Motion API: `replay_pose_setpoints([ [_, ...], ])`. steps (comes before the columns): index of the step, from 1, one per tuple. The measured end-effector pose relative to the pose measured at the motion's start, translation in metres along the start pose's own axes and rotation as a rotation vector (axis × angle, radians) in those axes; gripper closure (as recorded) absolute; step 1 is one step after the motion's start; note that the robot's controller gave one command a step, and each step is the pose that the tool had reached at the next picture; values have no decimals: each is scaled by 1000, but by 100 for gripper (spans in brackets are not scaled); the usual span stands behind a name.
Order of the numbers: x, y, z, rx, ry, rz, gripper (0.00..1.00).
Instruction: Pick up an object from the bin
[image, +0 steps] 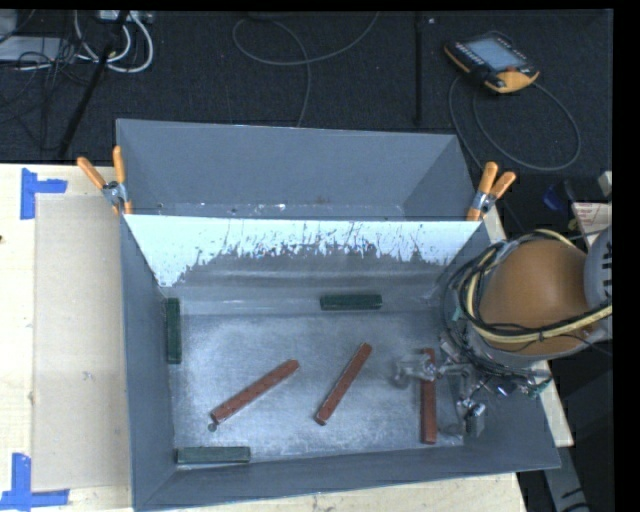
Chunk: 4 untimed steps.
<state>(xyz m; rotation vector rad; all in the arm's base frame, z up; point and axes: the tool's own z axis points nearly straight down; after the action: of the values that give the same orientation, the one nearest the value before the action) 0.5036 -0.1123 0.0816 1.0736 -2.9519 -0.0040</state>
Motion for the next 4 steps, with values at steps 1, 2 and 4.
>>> replay_pose_setpoints([
  [1,-23,7,11,3,2,-74,100],
  [2,-23,7,11,2,2,-73,100],
  [4,-23,9,-1,-1,3,-71,100],
])
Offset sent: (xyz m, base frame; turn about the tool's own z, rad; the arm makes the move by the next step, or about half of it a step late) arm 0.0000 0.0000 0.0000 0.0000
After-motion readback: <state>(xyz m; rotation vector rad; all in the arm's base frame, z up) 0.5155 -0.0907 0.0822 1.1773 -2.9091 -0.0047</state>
